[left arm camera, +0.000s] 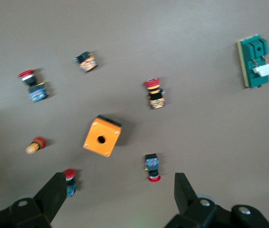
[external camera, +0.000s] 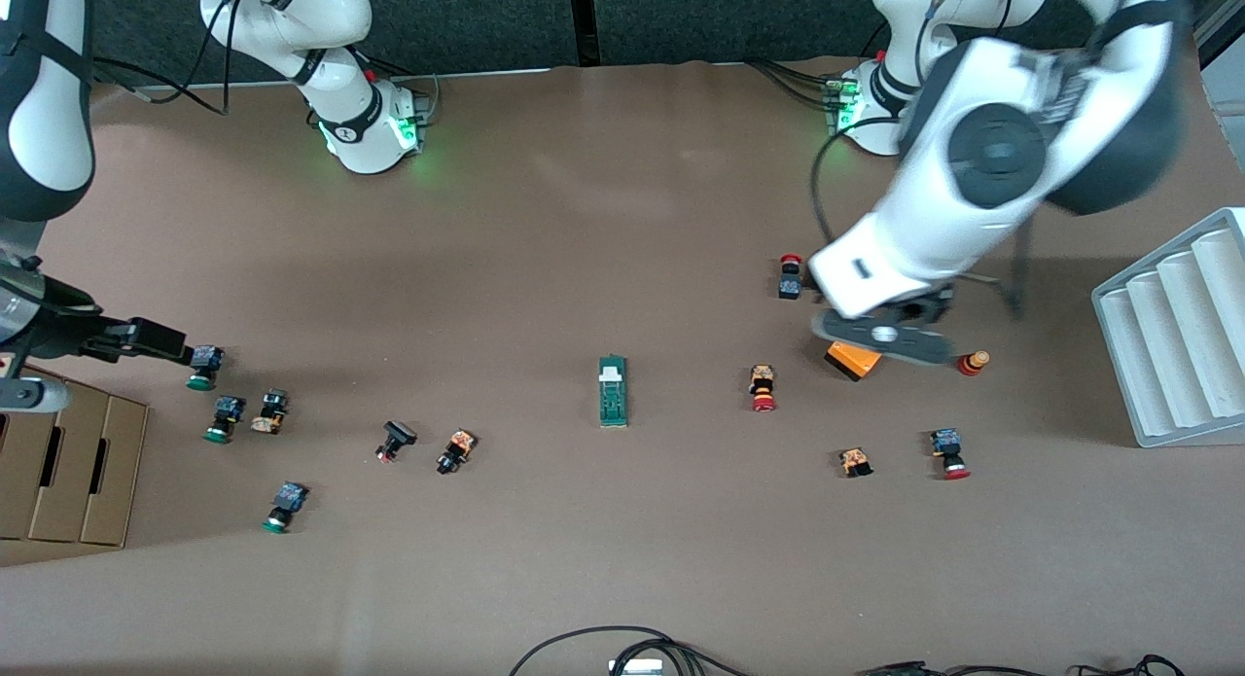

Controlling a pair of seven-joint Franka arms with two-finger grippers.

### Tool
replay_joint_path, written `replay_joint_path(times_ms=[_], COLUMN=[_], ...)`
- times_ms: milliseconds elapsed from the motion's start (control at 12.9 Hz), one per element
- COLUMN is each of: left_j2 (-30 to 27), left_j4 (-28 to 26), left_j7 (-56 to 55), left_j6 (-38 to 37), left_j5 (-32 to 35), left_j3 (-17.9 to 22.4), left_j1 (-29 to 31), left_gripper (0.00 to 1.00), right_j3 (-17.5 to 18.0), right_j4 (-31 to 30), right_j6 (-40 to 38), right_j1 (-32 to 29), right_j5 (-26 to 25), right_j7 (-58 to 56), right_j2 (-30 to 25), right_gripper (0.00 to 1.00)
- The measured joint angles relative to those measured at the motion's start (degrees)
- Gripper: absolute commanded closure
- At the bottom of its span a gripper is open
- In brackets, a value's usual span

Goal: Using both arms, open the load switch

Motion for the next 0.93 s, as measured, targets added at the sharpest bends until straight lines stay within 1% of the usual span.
replay_joint_path(times_ms=[155, 387, 697, 852, 930], left_j2=[-0.06, -0.26, -1.31, -1.59, -2.36], left_j4=[2.08, 3.05, 3.31, 3.16, 2.26], left_j7=[0.06, 0.44, 0.23, 0.41, 0.75], left_j6=[-1.0, -1.28, -2.46, -2.51, -2.42], left_j5=[-0.04, -0.22, -0.24, -0.49, -0.92], left_j3=[0.03, 0.0, -0.05, 0.11, 1.06], left_j1=[3.99, 9.45, 10.98, 12.6, 12.92], left_gripper=[0.0, 0.0, 0.0, 0.0, 0.0], right_j3=[0.18, -0.03, 1.26, 1.41, 1.48], right_j4=[0.03, 0.45, 0.67, 0.73, 0.71], right_j6=[-0.09, -0.09, -0.09, -0.09, -0.17], right_j1=[0.54, -0.23, -3.2, -3.55, -3.55], right_j5=[0.0, 0.0, 0.0, 0.0, 0.0], right_j7=[0.0, 0.03, 0.2, 0.15, 0.12], right_j2=[-0.17, -0.53, -1.1, -1.88, -2.46], right_gripper=[0.0, 0.0, 0.0, 0.0, 0.0])
